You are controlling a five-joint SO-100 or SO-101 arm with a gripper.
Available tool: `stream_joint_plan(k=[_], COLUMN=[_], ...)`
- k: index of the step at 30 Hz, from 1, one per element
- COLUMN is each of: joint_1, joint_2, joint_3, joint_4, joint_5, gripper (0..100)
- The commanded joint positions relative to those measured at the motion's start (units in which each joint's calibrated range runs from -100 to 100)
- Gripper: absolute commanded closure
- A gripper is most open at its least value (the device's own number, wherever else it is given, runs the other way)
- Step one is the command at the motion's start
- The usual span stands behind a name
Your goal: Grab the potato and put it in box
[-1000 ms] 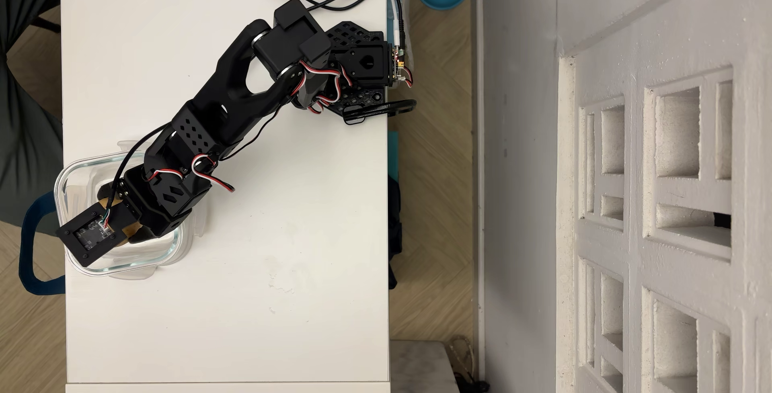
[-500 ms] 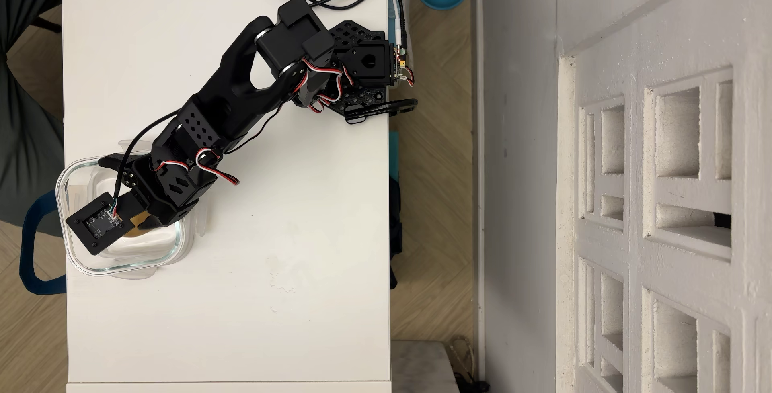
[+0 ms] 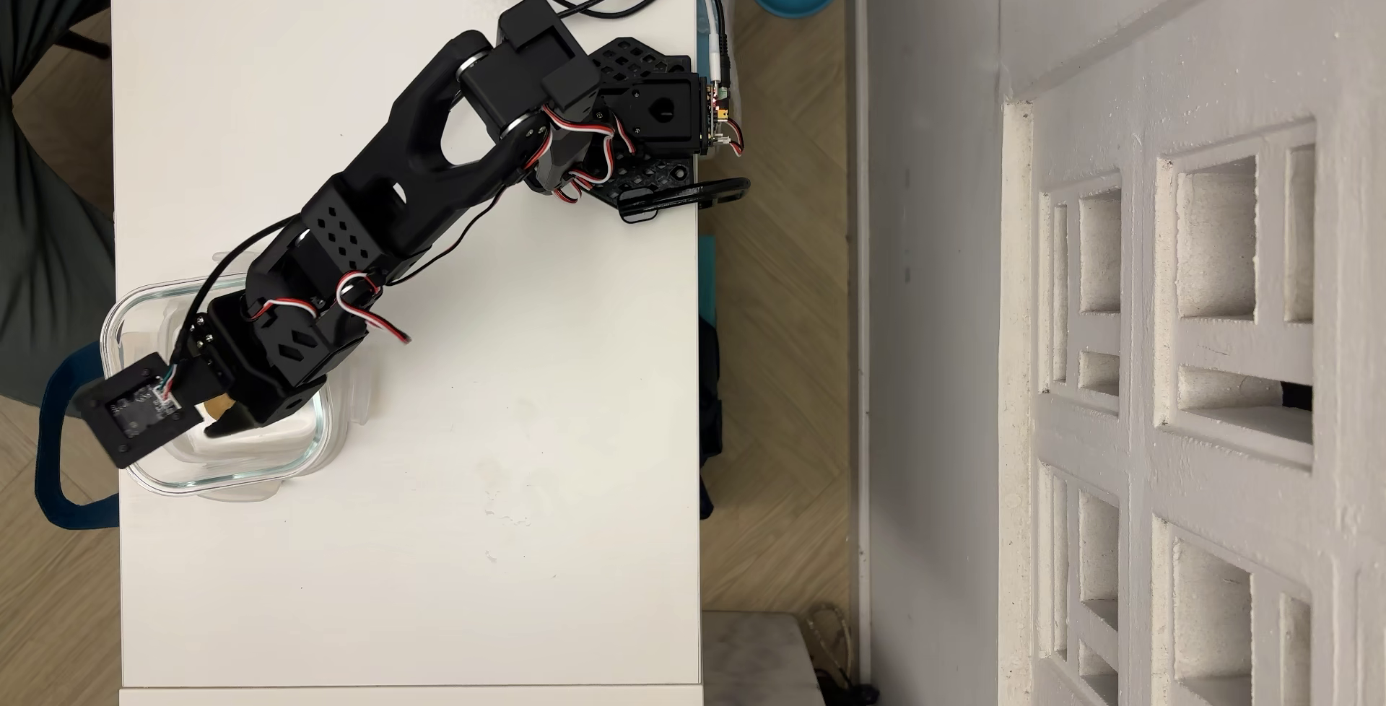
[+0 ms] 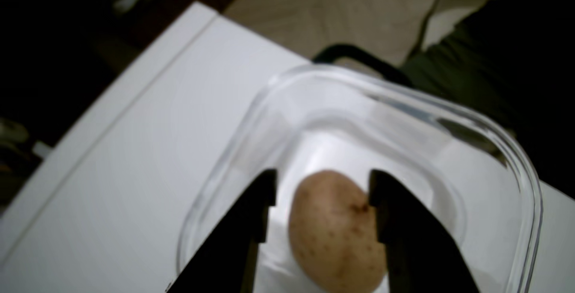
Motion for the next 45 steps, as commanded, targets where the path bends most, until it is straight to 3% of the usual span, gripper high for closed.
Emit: stream_joint_plan(k=[1, 12, 27, 37, 45], joint_1=[-1.0, -22.5, -63.2, -63.5, -64.3], joint_2=[-1.2, -13.0, -22.1, -35.3, -38.9], joint_3=[-3.4, 4.3, 21.8, 46.0, 47.1], joint_4=[-0.6, 0.1, -1.0, -22.4, -17.4], joint_5=[-1.3, -3.2, -4.7, -4.7, -5.2], gripper=[89, 93, 96, 96, 96])
